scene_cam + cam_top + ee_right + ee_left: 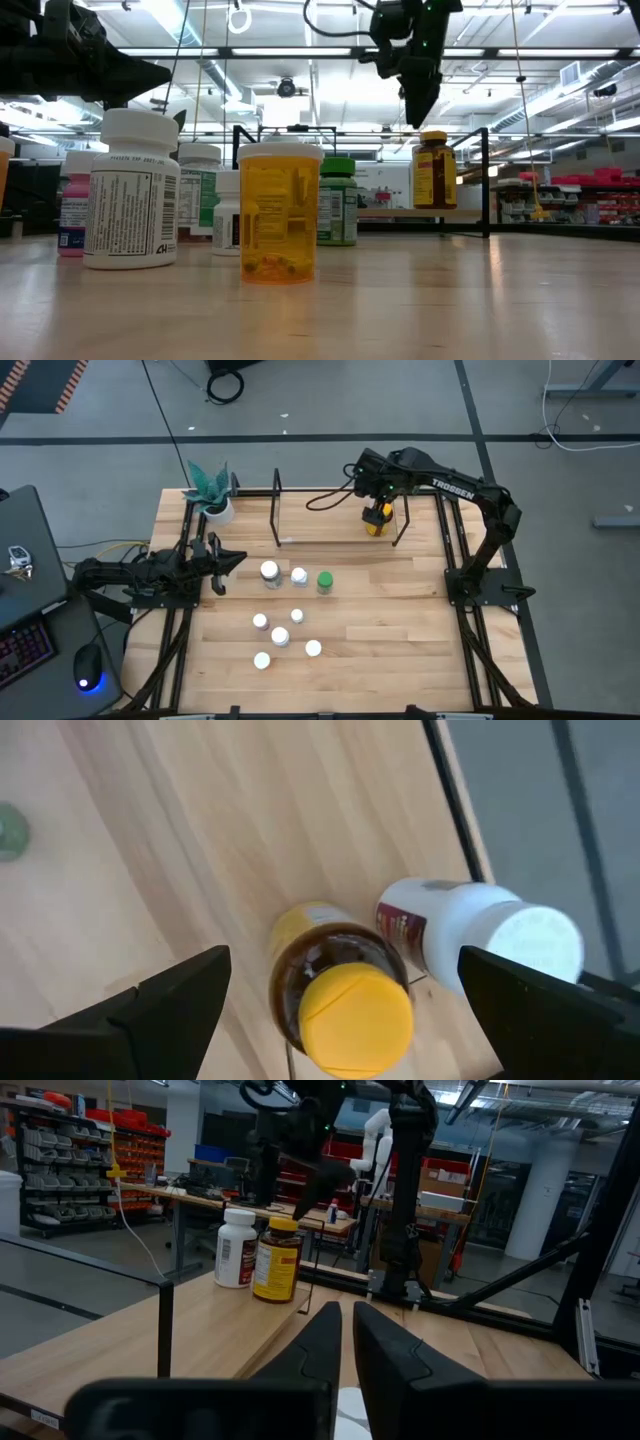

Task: Pick and place medicine bottles onto shelf by color
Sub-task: Put the green medicine bottle on the shelf

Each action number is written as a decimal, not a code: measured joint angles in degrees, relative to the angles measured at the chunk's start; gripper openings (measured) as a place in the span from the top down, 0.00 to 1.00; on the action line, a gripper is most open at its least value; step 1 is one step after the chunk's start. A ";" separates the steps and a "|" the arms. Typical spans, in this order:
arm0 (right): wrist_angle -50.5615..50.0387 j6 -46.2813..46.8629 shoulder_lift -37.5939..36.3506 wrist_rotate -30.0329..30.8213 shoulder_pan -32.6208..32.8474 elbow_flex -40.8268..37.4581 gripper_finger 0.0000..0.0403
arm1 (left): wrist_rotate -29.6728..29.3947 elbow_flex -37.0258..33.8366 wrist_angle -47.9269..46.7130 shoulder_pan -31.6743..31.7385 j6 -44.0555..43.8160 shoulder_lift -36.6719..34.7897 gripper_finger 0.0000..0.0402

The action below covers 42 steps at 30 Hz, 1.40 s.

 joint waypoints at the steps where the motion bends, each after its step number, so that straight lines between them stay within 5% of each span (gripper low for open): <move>1: -0.12 0.00 0.00 0.71 0.34 0.30 0.01 | 0.00 0.02 0.00 -0.01 0.00 0.01 0.90; 33: 20.63 0.03 0.08 -4.49 18.28 1.25 0.01 | 0.00 0.00 0.00 0.01 0.00 -0.01 0.92; 42: 28.00 -1.02 5.82 -6.32 24.97 1.21 0.01 | 0.00 0.00 -0.50 -0.01 0.00 -0.05 0.91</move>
